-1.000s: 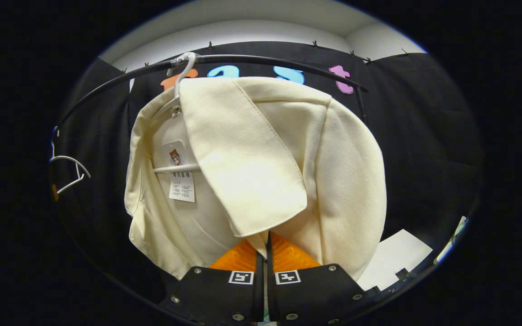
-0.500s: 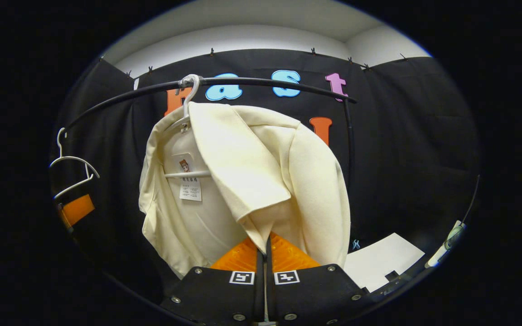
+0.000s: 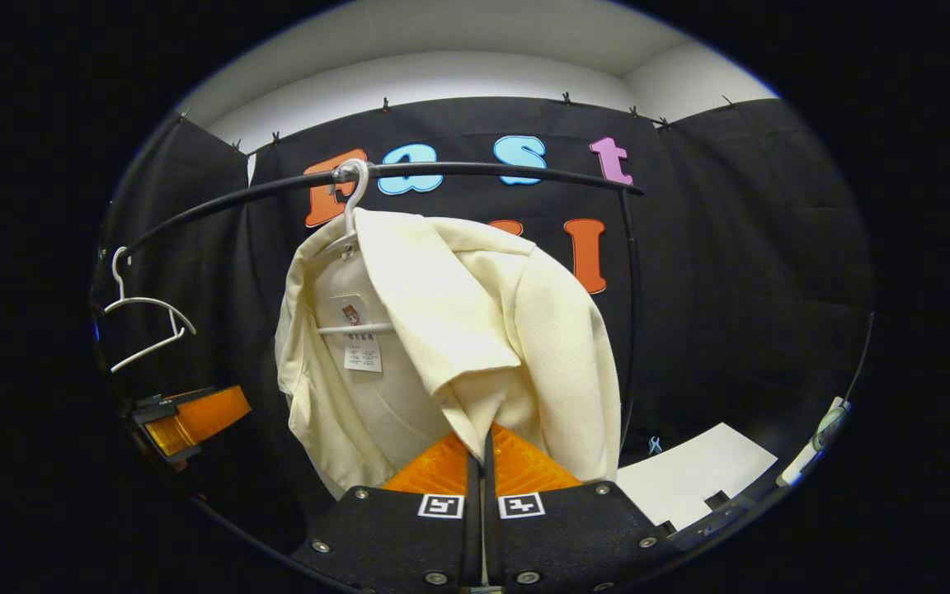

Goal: Grasp the clothes on the hanger with both hands and then place them into the laundry hamper below.

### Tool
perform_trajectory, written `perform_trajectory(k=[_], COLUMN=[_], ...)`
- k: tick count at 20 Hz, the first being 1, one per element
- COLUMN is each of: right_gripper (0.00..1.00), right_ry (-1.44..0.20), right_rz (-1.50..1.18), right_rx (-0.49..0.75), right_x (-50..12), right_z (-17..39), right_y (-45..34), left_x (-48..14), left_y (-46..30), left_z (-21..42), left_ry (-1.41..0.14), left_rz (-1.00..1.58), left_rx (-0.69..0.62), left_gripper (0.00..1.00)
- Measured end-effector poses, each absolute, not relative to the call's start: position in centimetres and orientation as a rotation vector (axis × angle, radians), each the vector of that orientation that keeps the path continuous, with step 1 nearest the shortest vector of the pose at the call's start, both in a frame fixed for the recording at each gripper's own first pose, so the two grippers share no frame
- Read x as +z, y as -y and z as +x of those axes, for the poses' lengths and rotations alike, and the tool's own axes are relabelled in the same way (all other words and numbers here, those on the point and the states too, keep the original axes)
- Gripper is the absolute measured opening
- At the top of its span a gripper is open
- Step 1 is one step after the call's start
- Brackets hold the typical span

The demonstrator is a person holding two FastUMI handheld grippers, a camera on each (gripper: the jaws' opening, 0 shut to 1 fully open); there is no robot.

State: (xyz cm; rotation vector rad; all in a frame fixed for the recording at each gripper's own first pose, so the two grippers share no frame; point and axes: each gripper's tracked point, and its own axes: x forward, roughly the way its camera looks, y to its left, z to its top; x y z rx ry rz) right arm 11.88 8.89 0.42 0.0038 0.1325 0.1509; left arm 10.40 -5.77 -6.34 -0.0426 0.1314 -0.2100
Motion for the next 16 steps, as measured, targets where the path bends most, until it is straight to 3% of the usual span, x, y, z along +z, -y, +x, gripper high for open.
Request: perform_trajectory(k=[3, 4, 11, 16], right_gripper=[0.01, 0.01, 0.01, 0.01], right_ry=[-0.135, -0.135, -0.128, -0.108], right_rz=[0.003, 0.005, 0.021, 0.011], right_rx=[0.149, 0.148, 0.149, 0.146], right_x=[0.7, 0.8, 1.2, 2.0], right_z=[11.6, 11.4, 11.1, 10.4], right_y=[-8.7, -8.6, -8.1, -7.6], left_x=[-7.8, -8.4, -11.3, -13.4], left_y=[6.2, 6.5, 7.4, 7.8], left_z=[12.2, 12.9, 16.9, 19.2], left_ry=[-0.161, -0.169, -0.218, -0.283], left_rz=[-0.035, -0.032, 0.034, -0.052], left_rx=[-0.205, -0.21, -0.208, -0.205], left_gripper=[1.0, 0.96, 0.96, 0.95])
